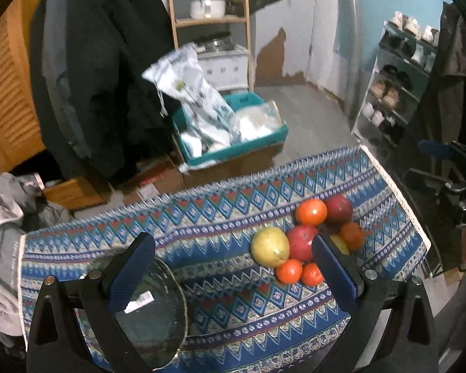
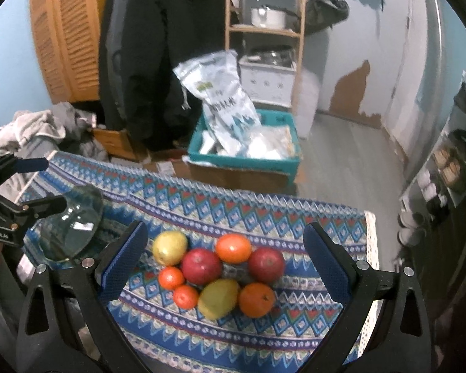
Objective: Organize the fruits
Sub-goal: 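Grasp the yellow pear with the left tool while the right tool grasps an orange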
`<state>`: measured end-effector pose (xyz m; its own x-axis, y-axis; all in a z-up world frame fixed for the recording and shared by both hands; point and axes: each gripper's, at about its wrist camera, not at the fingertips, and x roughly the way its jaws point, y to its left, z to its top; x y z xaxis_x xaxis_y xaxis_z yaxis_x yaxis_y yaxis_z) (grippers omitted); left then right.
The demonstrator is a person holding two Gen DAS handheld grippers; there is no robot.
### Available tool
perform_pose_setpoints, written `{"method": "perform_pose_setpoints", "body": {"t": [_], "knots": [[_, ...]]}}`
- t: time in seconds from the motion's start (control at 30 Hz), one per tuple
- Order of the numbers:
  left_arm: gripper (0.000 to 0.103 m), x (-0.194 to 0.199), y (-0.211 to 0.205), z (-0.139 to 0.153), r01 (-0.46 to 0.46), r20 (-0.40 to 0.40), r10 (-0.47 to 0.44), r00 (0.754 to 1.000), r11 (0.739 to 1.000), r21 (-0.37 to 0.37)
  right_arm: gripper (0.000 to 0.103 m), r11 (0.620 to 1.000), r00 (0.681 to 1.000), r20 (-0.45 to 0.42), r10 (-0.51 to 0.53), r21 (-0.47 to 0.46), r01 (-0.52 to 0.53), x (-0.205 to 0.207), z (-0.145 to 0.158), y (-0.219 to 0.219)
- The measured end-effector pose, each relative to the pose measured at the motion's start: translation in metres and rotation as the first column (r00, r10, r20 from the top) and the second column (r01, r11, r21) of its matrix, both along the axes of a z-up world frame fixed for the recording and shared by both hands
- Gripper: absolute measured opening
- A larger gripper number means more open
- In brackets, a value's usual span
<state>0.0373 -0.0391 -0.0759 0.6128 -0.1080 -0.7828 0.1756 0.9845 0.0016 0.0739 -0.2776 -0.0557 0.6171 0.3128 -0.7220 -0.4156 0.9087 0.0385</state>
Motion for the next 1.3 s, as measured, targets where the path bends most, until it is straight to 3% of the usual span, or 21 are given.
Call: {"method": "perform_pose_setpoints", "body": {"t": [0.27, 0.53, 1.07, 1.3], "knots": [[0.102, 0.021, -0.014, -0.038, 0.029, -0.117, -0.034, 0.993, 0.999, -0.039, 0.096, 0.997, 0.991, -0.110, -0.075, -0.024, 0.073, 0.019, -0.038, -0.024], [0.102, 0.037, -0.029, -0.075, 0.058, -0.205, -0.060, 0.977, 0.998, -0.016, 0.090, 0.993, 0.966, -0.229, -0.119, -0.043, 0.112, 0.037, -0.080, -0.037], [0.102, 0.078, -0.051, -0.137, 0.082, -0.324, -0.083, 0.943, 0.996, -0.016, 0.086, 0.987, 0.888, -0.432, -0.158, -0.084, 0.135, 0.060, -0.163, -0.047], [0.102, 0.086, -0.061, -0.157, 0.114, -0.360, -0.112, 0.926, 0.993, -0.015, 0.086, 0.988, 0.841, -0.519, -0.155, -0.058, 0.146, 0.065, -0.194, -0.050]]}}
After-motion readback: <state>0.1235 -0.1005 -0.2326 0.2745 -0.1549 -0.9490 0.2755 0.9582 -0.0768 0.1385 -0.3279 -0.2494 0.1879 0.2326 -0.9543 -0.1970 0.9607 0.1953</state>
